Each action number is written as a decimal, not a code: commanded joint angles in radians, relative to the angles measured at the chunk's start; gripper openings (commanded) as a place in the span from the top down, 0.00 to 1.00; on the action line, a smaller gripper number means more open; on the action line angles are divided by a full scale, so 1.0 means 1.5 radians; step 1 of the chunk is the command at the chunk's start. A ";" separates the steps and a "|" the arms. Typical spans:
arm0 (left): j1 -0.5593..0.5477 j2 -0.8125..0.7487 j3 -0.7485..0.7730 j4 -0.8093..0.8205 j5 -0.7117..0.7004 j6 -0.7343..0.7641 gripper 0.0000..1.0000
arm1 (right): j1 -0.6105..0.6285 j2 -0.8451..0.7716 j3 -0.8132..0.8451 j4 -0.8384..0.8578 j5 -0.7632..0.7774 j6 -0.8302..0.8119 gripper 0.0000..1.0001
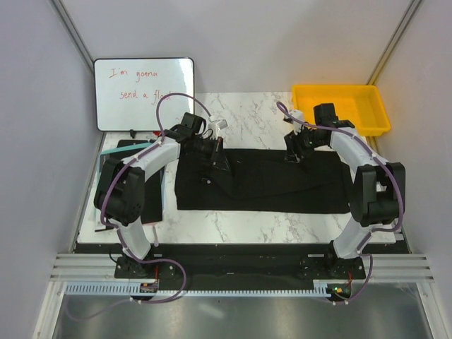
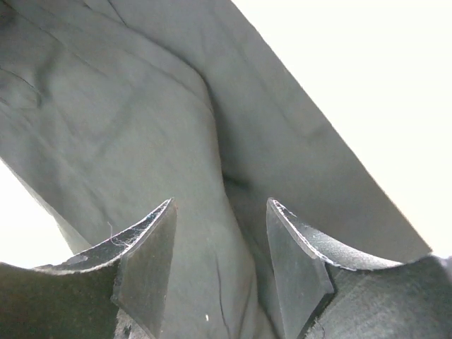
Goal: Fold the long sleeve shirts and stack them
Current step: Fold the shirt
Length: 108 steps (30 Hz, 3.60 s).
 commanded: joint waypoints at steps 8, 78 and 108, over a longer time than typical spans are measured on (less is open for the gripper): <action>-0.001 0.017 -0.001 0.028 0.006 0.033 0.87 | 0.108 0.134 0.160 -0.032 -0.020 -0.035 0.42; -0.002 0.016 -0.017 0.044 -0.009 0.023 0.85 | 0.134 0.243 0.299 -0.168 -0.024 -0.126 1.00; 0.043 -0.044 0.021 -0.029 -0.064 0.025 0.98 | 0.098 0.244 0.315 -0.163 -0.027 -0.132 1.00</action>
